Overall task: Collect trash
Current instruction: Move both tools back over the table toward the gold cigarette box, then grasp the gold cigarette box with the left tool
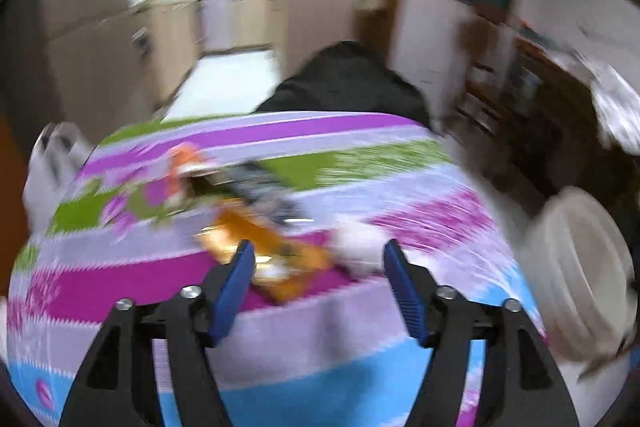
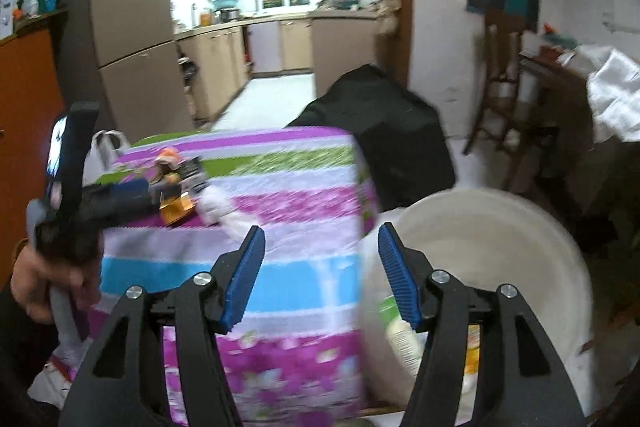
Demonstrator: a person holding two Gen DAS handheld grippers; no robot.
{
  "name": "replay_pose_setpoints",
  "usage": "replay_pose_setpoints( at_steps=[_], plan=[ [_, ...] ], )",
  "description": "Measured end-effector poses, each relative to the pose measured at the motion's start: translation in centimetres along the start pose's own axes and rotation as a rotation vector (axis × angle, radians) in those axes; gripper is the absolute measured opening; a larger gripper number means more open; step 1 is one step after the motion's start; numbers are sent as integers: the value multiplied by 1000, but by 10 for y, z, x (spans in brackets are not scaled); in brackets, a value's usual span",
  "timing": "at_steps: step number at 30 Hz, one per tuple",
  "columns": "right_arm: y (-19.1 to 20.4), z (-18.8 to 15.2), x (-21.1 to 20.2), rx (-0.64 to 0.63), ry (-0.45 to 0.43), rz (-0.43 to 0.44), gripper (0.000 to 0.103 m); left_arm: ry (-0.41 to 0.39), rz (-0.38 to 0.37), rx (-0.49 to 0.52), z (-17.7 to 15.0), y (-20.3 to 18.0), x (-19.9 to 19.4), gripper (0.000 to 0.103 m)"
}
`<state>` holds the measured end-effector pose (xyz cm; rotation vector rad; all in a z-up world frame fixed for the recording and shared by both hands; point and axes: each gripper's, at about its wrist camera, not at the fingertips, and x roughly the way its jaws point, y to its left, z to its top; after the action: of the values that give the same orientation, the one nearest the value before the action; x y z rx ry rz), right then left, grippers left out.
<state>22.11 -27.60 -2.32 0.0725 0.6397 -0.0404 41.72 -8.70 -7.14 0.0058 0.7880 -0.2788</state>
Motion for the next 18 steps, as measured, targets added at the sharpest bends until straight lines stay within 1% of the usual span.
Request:
replay_pose_setpoints(
  at_steps=[2, 4, 6, 8, 11, 13, 15, 16, 18],
  plan=[
    [11, -10, 8, 10, 20, 23, 59, 31, 12, -118, 7, 33, 10, 78],
    [19, -20, 14, 30, 47, 47, 60, 63, 8, -200, 12, 52, 27, 83],
    [25, -30, 24, 77, 86, 78, 60, 105, 7, -221, 15, 53, 47, 83],
    [26, -39, 32, 117, 121, 94, 60, 151, 1, -215, 18, 50, 64, 83],
    [28, -50, 37, 144, 154, 86, 60, 178, 74, -205, 21, 44, 83, 83],
    [26, -55, 35, 152, 162, 86, 60, 195, 93, -193, 18, 37, 92, 83],
    [25, -57, 35, 146, 162, 78, 60, 181, 101, -163, 18, 37, 92, 75],
    [24, -58, 34, 144, 161, 77, 60, 174, 96, -154, 14, 40, 92, 59],
    [23, -56, 37, 139, 157, 79, 60, 177, 30, -134, 8, 48, 84, 58]
  ],
)
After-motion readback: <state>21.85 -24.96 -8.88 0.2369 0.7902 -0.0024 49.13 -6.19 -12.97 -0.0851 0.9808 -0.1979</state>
